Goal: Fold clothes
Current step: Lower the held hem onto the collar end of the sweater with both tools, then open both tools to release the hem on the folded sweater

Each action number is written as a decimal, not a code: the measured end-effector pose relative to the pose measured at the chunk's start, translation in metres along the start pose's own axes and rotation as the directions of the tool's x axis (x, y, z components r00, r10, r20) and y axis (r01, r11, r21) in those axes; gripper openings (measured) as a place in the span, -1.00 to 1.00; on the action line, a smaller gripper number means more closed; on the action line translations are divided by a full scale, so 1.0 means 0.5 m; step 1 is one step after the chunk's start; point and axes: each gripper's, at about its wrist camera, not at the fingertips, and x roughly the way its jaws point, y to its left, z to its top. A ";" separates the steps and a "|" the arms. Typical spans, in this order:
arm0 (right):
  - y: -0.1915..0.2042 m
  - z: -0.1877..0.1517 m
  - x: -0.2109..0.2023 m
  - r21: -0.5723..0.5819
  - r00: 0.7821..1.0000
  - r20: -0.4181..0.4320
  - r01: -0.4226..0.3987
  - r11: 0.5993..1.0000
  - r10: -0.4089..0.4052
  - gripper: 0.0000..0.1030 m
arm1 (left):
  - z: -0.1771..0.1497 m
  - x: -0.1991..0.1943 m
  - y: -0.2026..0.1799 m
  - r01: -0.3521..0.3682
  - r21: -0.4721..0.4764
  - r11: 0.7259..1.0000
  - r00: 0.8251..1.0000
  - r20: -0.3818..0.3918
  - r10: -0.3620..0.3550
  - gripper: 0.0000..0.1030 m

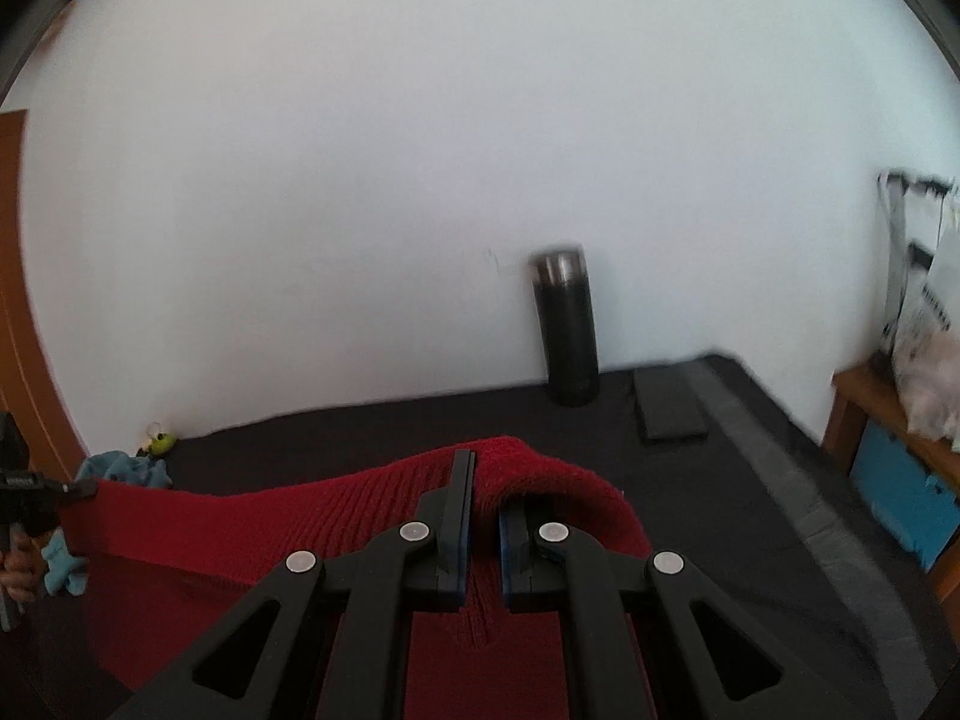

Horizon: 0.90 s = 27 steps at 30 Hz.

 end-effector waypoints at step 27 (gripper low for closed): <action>-0.066 -0.033 0.171 0.243 0.966 -0.147 -0.175 0.954 0.214 0.21 | 0.042 0.129 0.084 0.134 -0.247 0.960 0.985 -0.070 -0.156 0.36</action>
